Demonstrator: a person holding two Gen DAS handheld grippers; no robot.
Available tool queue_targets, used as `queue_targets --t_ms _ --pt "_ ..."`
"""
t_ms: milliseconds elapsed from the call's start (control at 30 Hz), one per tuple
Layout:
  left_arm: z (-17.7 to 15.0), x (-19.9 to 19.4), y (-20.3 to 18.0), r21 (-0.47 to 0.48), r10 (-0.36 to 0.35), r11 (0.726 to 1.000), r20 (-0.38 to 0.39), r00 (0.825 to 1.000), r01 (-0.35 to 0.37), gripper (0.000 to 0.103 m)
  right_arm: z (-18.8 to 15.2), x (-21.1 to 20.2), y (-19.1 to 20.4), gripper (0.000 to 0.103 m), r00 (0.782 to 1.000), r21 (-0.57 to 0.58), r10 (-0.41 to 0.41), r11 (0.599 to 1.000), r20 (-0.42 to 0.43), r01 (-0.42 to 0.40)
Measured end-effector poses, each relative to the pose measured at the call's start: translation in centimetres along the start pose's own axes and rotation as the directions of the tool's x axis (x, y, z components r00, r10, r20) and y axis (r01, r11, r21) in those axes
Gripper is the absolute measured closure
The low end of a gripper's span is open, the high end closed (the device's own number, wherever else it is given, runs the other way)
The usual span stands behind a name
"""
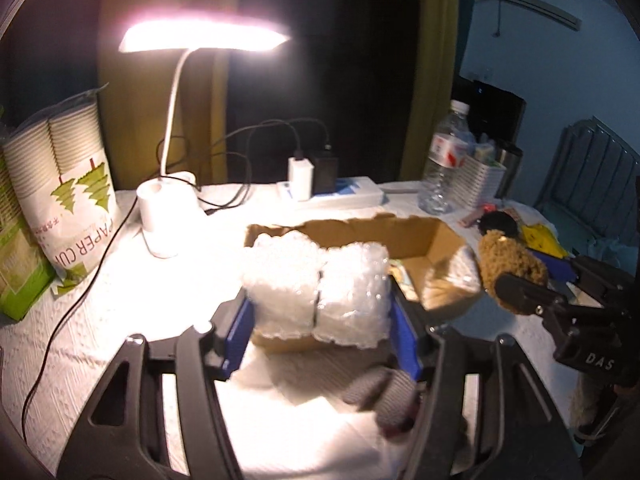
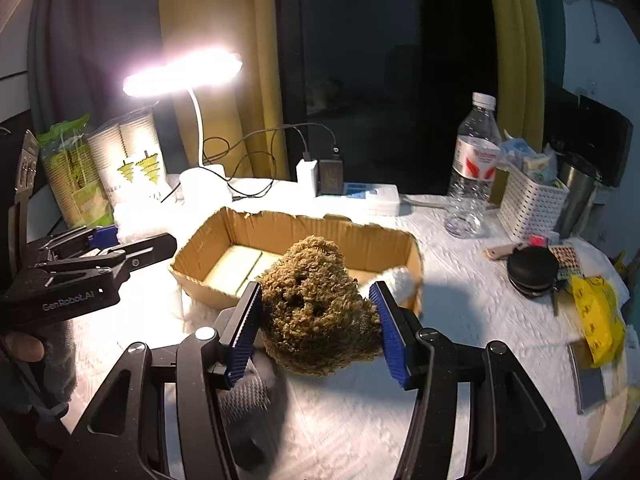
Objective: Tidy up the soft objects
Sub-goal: 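Drop bubble wrap in the box with left tool while right drops the sponge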
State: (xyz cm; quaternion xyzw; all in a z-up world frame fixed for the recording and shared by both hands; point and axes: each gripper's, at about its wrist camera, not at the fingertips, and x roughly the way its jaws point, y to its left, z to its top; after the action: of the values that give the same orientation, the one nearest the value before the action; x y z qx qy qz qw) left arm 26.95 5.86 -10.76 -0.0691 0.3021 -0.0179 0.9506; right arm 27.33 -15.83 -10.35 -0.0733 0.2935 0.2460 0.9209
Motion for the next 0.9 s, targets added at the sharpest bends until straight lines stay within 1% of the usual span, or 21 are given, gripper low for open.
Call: queue_targets --t_ms 133,400,500,533,567,633,700,767,800,833,900 --pt "0.3 1.6 1.1 -0.011 -0.001 1.0 -0.019 1.0 0.001 0.041 1.0 1.5 0.8 0.046 1.0 -0.006 0.008 1.0 0.007 -0.008" --pt "0.3 5.2 1.7 -0.025 -0.009 1.0 -0.069 0.998 0.007 0.041 2.4 5.2 1.3 0.046 1.0 -0.001 0.031 1.0 -0.005 -0.031" --pt "0.3 6.0 1.8 -0.038 -0.01 0.999 -0.082 0.997 0.007 0.038 2.8 6.7 1.4 0.046 0.999 -0.003 0.042 0.999 -0.016 -0.042" --pt "0.3 6.2 1.8 -0.04 -0.006 0.999 -0.084 0.996 0.002 0.034 2.9 7.1 1.4 0.045 0.999 -0.003 0.047 0.999 -0.018 -0.047" --pt "0.2 6.2 1.9 -0.042 -0.004 0.999 -0.084 0.996 0.001 0.027 2.9 7.4 1.5 0.043 0.998 -0.004 0.052 0.999 -0.019 -0.052" --pt "0.2 6.3 2.0 -0.052 -0.007 0.999 -0.084 0.996 0.003 0.023 3.1 8.2 1.6 0.039 0.998 -0.006 0.064 0.998 -0.021 -0.064" --pt "0.2 6.2 2.2 -0.059 0.008 0.998 -0.084 0.996 -0.013 0.023 3.2 8.7 1.6 0.035 0.997 -0.002 0.077 0.997 -0.025 -0.077" --pt "0.1 6.1 2.5 -0.069 0.011 0.997 -0.089 0.996 -0.017 0.022 3.3 8.9 1.6 0.025 0.997 0.004 0.073 0.997 -0.022 -0.073" --pt "0.1 6.0 2.6 -0.069 0.013 0.997 -0.089 0.996 -0.02 0.022 3.3 8.9 1.6 0.022 0.997 0.009 0.077 0.997 -0.023 -0.077" --pt "0.0 5.9 2.6 -0.066 0.018 0.998 -0.088 0.996 -0.024 0.022 3.3 8.8 1.5 0.02 0.996 0.014 0.08 0.997 -0.023 -0.08" --pt "0.0 5.5 2.6 -0.063 0.024 0.998 -0.085 0.996 -0.029 0.022 3.3 8.5 1.5 0.02 0.997 0.02 0.079 0.997 -0.017 -0.079"
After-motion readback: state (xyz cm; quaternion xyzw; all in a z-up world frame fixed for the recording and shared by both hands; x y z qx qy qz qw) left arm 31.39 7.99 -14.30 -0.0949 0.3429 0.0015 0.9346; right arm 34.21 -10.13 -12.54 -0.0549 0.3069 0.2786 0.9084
